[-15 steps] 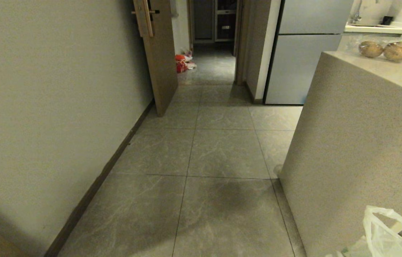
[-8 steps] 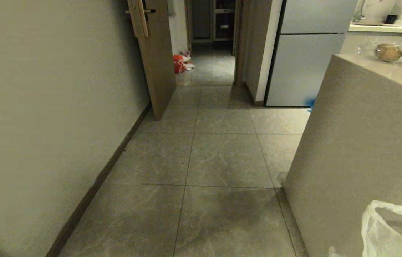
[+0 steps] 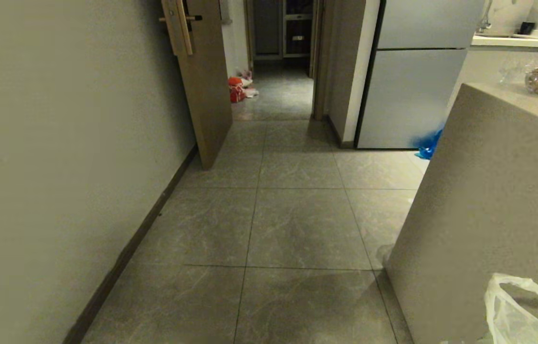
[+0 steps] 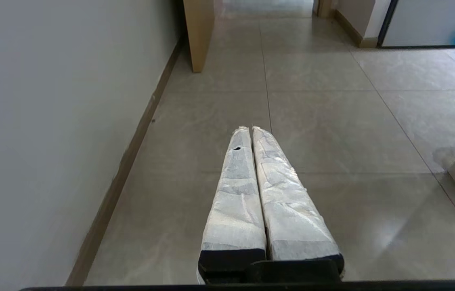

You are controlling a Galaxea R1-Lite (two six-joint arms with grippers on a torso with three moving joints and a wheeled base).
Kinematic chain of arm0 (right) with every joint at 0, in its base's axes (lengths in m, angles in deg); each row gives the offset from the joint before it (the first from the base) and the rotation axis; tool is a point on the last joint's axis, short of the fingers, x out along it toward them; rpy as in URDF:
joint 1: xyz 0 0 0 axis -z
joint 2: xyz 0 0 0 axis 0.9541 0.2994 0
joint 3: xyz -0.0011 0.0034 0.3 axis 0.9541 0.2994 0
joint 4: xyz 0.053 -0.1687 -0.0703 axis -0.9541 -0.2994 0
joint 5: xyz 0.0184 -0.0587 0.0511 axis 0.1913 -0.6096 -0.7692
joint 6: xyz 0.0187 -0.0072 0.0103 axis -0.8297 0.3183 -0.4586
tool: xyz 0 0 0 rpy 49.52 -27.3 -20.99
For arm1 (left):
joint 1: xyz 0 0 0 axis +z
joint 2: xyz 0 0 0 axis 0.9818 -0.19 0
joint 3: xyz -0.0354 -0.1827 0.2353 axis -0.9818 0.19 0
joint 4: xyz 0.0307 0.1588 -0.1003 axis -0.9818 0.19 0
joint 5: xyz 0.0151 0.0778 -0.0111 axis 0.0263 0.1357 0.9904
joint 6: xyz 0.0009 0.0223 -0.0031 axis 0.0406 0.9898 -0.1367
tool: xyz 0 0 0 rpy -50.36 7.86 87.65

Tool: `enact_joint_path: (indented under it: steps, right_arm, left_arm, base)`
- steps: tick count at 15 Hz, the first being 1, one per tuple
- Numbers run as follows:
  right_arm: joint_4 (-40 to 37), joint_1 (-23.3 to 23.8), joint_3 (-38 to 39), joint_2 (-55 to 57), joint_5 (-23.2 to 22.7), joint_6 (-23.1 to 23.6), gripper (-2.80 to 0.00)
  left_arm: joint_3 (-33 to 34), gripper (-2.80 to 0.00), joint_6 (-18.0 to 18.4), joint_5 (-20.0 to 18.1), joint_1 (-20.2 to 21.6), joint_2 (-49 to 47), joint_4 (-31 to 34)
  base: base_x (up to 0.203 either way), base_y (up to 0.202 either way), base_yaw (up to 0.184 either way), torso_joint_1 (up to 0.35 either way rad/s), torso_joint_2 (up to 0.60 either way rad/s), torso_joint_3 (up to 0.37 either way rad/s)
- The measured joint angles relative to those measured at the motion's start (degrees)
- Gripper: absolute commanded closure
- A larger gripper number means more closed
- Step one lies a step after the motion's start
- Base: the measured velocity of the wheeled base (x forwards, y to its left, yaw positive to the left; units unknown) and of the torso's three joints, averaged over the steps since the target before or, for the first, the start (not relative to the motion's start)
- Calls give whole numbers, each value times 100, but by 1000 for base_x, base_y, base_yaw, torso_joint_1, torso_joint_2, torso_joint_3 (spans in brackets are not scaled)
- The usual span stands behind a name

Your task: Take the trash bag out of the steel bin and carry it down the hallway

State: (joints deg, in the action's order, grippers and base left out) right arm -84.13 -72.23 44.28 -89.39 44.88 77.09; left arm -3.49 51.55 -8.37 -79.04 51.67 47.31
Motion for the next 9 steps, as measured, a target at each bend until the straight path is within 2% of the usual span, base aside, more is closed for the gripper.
enact_joint_path:
  steps: [9]
  right_arm:
    - [-3,0,0,0,1,2,0]
  left_arm:
    - [-10,0,14,0,0,0,12]
  base:
    - [183,0,-2,3,0,4]
